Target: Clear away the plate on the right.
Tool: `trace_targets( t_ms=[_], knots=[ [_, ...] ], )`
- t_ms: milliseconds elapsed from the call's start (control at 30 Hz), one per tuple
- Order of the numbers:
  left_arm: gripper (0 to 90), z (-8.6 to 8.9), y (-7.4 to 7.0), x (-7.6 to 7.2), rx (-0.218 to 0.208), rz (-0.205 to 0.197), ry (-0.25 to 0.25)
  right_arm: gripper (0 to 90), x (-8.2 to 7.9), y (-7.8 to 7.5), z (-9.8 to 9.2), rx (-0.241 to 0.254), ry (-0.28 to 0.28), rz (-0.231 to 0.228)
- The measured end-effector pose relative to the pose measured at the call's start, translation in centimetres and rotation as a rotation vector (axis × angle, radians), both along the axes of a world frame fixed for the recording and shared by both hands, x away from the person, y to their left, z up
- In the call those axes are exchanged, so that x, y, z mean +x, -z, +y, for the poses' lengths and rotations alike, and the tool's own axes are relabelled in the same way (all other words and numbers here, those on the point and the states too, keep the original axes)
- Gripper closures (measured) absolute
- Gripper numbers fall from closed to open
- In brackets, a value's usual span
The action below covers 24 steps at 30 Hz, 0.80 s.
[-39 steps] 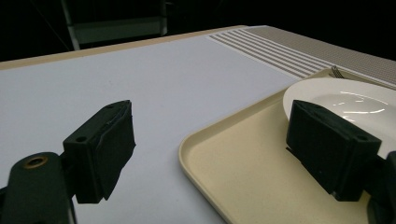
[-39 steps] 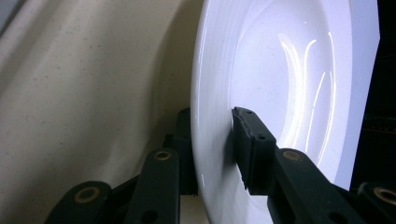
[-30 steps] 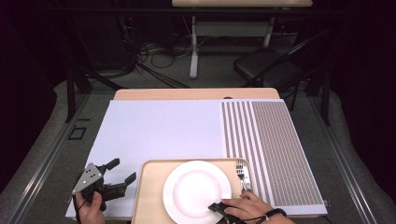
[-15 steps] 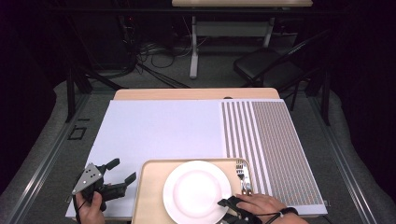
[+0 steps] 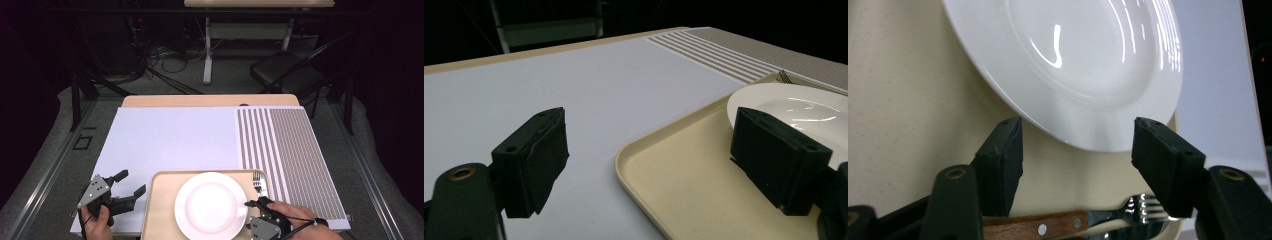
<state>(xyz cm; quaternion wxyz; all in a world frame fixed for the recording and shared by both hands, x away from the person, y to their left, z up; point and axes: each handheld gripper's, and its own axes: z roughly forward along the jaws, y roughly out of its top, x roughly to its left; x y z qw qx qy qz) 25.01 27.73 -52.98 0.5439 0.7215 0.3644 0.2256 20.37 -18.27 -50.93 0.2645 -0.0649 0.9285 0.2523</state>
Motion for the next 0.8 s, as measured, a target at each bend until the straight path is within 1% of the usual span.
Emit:
trace_targets(
  t_ms=[67, 100, 133, 167, 233, 267, 300, 333, 367, 467, 500, 567, 600, 667, 700, 733, 800],
  knots=[
    [15.5, 0.0, 0.0, 0.0, 0.001, -0.001, 0.001, 32.7, 0.5, -0.1, -0.5, 0.040, 0.036, 0.017],
    [15.5, 0.0, 0.0, 0.0, 0.001, -0.002, 0.003, 31.3, 0.8, -0.2, -0.7, 0.071, 0.047, 0.023],
    [15.5, 0.0, 0.0, 0.0, 0.000, -0.003, 0.004, 28.9, 1.0, -0.3, -1.0, 0.099, 0.068, 0.035],
    [15.5, 0.0, 0.0, 0.0, 0.001, -0.003, 0.004, 26.5, 1.2, -0.3, -1.3, 0.137, 0.090, 0.044],
    [15.5, 0.0, 0.0, 0.0, -0.002, -0.001, 0.002, 25.1, 1.8, -0.4, -2.0, 0.204, 0.133, 0.063],
    [15.5, 0.0, 0.0, 0.0, -0.003, -0.001, 0.001, 23.5, 2.0, -0.5, -2.2, 0.241, 0.157, 0.066],
    [15.5, 0.0, 0.0, 0.0, -0.004, -0.001, 0.001, 20.1, 2.2, -0.5, -2.5, 0.276, 0.183, 0.067],
    [15.5, 0.0, 0.0, 0.0, -0.004, 0.000, 0.002, 17.3, 2.4, -0.5, -2.6, 0.298, 0.208, 0.066],
    [15.5, 0.0, 0.0, 0.0, -0.003, 0.000, 0.000, 15.9, 2.6, -0.4, -2.8, 0.329, 0.245, 0.065],
    [15.5, 0.0, 0.0, 0.0, 0.001, -0.001, 0.002, 14.1, 3.3, -0.3, -3.4, 0.399, 0.327, 0.051],
    [15.5, 0.0, 0.0, 0.0, -0.002, 0.000, 0.000, 14.1, 3.5, -0.2, -3.6, 0.429, 0.353, 0.056],
    [15.5, 0.0, 0.0, 0.0, -0.004, 0.000, 0.001, 12.4, 4.1, -0.1, -4.1, 0.472, 0.402, 0.083],
    [15.5, 0.0, 0.0, 0.0, -0.004, 0.000, 0.000, 10.5, 4.3, 0.0, -4.3, 0.485, 0.420, 0.084],
    [15.5, 0.0, 0.0, 0.0, -0.004, 0.000, 0.001, 10.1, 4.7, 0.1, -4.8, 0.507, 0.477, 0.079],
    [15.5, 0.0, 0.0, 0.0, -0.003, 0.000, 0.001, 9.4, 4.9, 0.2, -5.0, 0.522, 0.496, 0.077],
    [15.5, 0.0, 0.0, 0.0, -0.003, -0.001, 0.001, 9.0, 5.0, 0.2, -5.2, 0.539, 0.515, 0.071],
    [15.5, 0.1, 0.0, 0.0, -0.003, 0.000, 0.002, 8.5, 5.3, 0.2, -5.7, 0.583, 0.557, 0.073]
  ],
)
